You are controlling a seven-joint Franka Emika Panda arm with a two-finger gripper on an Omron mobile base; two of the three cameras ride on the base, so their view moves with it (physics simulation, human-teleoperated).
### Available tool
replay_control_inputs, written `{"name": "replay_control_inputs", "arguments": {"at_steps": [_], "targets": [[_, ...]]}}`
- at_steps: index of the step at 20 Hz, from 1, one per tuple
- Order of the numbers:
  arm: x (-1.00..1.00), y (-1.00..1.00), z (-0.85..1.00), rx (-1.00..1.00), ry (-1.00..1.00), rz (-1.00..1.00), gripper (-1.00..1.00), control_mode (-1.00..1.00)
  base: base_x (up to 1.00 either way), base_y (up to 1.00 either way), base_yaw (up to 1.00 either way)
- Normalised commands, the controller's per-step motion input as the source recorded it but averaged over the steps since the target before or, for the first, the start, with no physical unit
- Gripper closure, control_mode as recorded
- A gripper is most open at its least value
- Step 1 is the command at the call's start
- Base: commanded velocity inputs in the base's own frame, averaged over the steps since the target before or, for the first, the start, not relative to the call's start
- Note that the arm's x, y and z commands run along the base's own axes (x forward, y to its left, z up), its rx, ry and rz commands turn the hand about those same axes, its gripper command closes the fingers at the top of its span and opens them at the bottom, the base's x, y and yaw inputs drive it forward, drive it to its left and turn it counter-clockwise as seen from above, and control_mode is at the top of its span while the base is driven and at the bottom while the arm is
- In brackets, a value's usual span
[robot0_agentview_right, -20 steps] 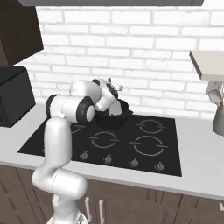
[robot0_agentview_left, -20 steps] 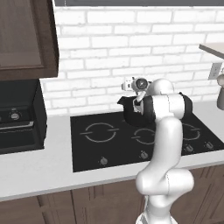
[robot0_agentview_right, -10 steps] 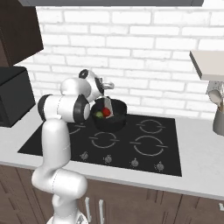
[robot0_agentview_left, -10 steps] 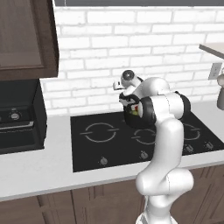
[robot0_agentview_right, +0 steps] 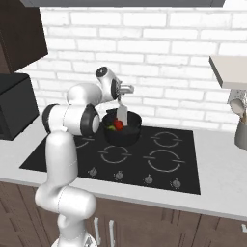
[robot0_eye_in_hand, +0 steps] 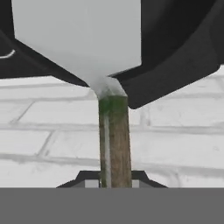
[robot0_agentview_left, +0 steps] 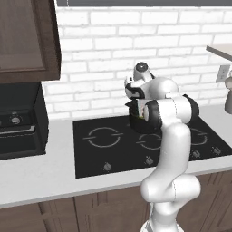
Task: Put the lime and bell pepper in the pot. Retrieve the spatula and lightly stir the vegetables in the pot.
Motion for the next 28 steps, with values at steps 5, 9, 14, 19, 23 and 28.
{"name": "replay_control_inputs", "arguments": {"at_steps": [5, 9, 14, 19, 23, 28], "targets": [[0.00, -0.38, -0.15, 0.00, -0.17, 0.00, 1.00, -1.00, 0.00, 0.00, 0.00], [0.00, -0.49, -0.01, 0.00, -0.24, 0.00, 1.00, -1.00, 0.00, 0.00, 0.00], [-0.02, -0.37, 0.00, 0.00, -0.34, 0.00, 1.00, -1.00, 0.00, 0.00, 0.00], [-0.35, -0.02, -0.01, 0.00, -0.16, 0.00, 1.00, -1.00, 0.00, 0.00, 0.00], [-0.55, 0.08, 0.00, 0.00, -0.01, 0.00, 1.00, -1.00, 0.00, 0.00, 0.00], [-0.32, 0.42, 0.02, 0.00, 0.06, 0.00, 1.00, -1.00, 0.00, 0.00, 0.00]]}}
